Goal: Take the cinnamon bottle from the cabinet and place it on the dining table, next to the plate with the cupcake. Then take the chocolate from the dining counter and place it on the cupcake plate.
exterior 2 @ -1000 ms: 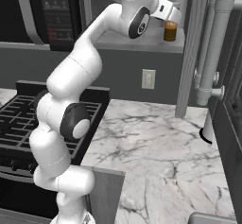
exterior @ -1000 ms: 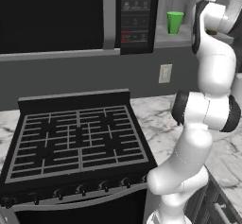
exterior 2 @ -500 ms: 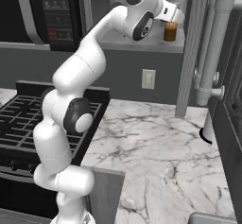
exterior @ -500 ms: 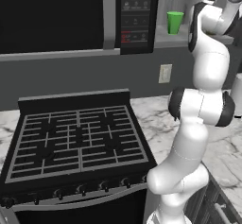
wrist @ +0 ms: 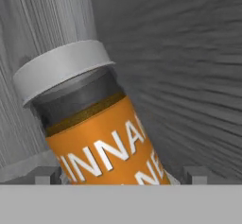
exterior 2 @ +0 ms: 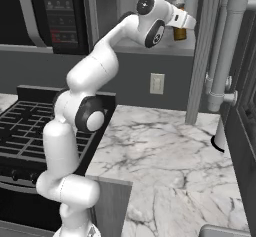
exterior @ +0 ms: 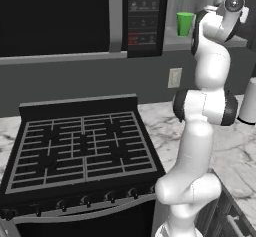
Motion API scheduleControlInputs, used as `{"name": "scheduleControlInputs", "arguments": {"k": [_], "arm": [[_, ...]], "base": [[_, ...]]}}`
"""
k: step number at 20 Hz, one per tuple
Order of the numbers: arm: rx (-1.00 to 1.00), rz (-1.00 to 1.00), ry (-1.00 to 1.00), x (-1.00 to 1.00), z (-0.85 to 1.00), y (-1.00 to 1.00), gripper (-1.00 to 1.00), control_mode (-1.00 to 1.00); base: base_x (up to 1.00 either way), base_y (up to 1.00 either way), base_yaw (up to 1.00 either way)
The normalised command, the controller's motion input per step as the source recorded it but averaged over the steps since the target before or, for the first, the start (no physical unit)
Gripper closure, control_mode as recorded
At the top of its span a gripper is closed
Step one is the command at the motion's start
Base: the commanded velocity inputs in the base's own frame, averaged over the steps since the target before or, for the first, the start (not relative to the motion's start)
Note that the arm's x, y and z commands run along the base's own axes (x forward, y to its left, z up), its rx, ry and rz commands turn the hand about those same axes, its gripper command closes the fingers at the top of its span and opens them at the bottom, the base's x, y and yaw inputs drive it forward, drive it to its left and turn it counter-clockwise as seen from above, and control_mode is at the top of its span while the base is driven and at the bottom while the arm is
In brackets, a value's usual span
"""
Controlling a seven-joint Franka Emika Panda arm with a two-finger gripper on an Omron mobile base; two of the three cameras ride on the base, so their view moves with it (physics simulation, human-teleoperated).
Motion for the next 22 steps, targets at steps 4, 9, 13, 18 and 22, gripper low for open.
{"name": "scheduleControlInputs", "arguments": {"k": [4, 9, 13, 18, 22], "arm": [[0.0, -0.04, 0.0, 0.34, 0.0, -0.35, 1.0, -1.0], [0.03, 0.0, 0.0, -0.19, 0.02, -0.25, 1.0, -1.0], [0.06, 0.09, -0.04, -1.0, 0.12, 0.38, 1.0, -1.0], [0.0, 0.06, -0.12, -1.0, 0.01, 0.45, 1.0, -1.0], [0.0, 0.04, -0.04, -1.0, 0.0, 0.5, 1.0, -1.0]], "base": [[0.0, 0.0, 0.0], [0.0, 0.0, 0.0], [0.0, 0.0, 0.0], [0.0, 0.0, 0.0], [0.0, 0.0, 0.0]]}}
